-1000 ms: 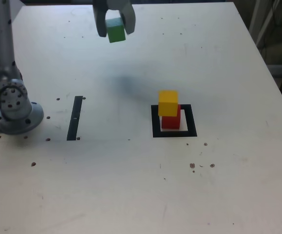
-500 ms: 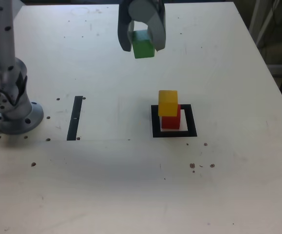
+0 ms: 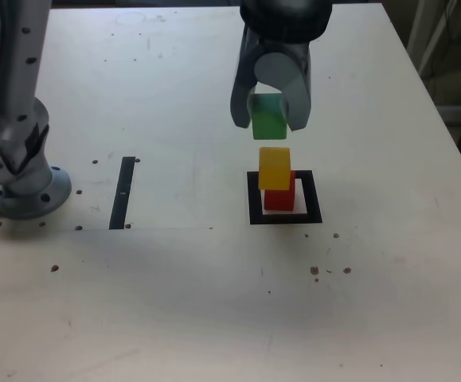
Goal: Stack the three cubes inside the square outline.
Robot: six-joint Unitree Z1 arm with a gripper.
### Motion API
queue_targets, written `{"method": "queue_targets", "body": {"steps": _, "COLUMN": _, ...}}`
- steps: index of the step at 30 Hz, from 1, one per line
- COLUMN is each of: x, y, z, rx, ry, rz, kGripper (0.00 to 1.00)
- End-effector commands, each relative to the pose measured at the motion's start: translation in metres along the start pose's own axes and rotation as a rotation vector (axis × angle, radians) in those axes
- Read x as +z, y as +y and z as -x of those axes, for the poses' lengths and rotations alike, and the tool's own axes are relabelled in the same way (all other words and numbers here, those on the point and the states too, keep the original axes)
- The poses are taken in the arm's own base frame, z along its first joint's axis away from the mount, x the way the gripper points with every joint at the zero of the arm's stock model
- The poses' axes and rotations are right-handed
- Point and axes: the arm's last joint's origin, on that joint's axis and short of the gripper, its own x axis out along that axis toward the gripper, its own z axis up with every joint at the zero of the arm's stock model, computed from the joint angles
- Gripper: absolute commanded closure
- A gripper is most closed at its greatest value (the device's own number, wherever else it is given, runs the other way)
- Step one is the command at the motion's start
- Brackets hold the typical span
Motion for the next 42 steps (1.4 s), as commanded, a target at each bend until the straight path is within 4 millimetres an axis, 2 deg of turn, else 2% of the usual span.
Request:
{"method": "queue_targets", "body": {"steps": 1, "x": 0.000, "y": -0.004, "z": -0.003, "rx": -0.003, "ry": 0.026, "rz": 0.000, "kGripper": 0.94}}
{"method": "queue_targets", "body": {"steps": 24, "x": 0.027, "y": -0.014, "z": -0.025, "rx": 0.007, "ry": 0.074, "rz": 0.010, "kGripper": 0.91}}
{"method": "queue_targets", "body": {"steps": 42, "x": 0.030, "y": -0.015, "z": -0.028, "rx": 0.002, "ry": 0.082, "rz": 0.006, "kGripper": 0.85}}
